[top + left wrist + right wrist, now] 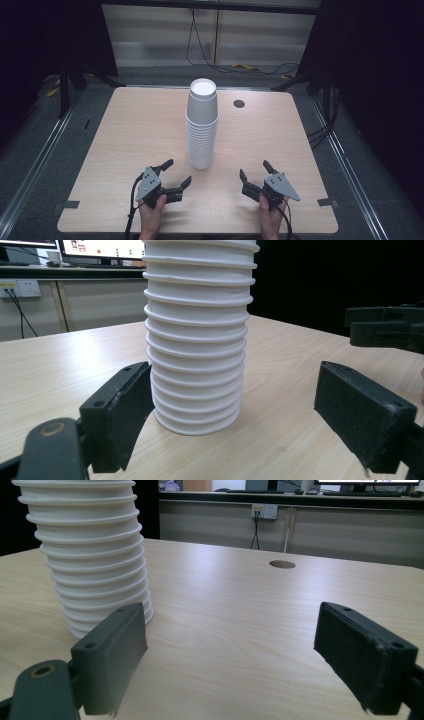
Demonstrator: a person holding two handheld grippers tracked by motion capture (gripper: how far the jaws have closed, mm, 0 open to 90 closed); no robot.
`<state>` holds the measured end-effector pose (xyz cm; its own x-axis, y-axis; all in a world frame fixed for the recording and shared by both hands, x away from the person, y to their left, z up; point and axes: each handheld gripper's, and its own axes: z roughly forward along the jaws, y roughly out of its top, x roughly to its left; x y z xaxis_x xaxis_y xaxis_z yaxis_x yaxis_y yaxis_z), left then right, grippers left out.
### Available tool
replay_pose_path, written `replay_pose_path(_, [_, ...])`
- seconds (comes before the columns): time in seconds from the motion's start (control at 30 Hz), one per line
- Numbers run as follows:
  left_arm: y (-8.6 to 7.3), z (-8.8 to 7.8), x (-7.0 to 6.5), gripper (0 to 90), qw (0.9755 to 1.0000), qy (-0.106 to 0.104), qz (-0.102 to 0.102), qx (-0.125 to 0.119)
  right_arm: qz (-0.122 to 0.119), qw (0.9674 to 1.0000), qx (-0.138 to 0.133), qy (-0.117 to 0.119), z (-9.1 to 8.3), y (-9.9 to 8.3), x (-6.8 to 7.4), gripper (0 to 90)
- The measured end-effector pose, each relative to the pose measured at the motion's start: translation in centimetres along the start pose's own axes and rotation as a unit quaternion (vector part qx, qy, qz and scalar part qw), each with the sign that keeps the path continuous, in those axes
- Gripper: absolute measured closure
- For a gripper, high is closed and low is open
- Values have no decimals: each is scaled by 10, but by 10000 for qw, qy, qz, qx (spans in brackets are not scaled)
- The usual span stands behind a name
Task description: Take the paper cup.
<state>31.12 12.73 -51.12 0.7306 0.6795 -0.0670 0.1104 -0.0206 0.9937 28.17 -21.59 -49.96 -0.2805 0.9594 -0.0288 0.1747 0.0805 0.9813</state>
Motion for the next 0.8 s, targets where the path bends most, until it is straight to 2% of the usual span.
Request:
replay_pose_path(0.23, [0, 0, 0, 156, 10000, -37, 54, 23, 67, 9999, -7, 85, 0, 0, -1, 131])
replay_pose_path(0.3, [0, 0, 0, 156, 10000, -60, 41, 27, 93, 9997, -3, 244, 1, 0, -2, 130])
replay_pose_path(0.33, [0, 1, 0, 156, 10000, -48, 57, 45, 104, 9995, 130, 262, 3, 1, -1, 133])
replay_pose_path(0.4, [1, 1, 0, 157, 9999, -70, 57, 68, 91, 9993, 178, 313, 4, 2, -2, 131])
replay_pose_path(0.47, [1, 1, 0, 157, 9999, -103, 39, 68, 145, 9977, 293, 590, 8, 4, 1, 134])
replay_pose_path(0.53, [1, 1, 0, 156, 9999, -88, 42, 71, 84, 9976, 232, 647, 8, 7, 3, 137])
replay_pose_path(0.67, [1, 1, 0, 157, 9998, -133, 98, 102, 154, 9965, 161, 799, 8, 11, 2, 135])
replay_pose_path(0.7, [1, 1, -1, 156, 9998, -140, 93, 77, 179, 9950, 174, 968, 9, 15, 2, 134])
replay_pose_path(0.8, [0, 0, -2, 157, 9997, -183, 129, 52, 197, 9939, 119, 1076, 10, 18, 2, 132])
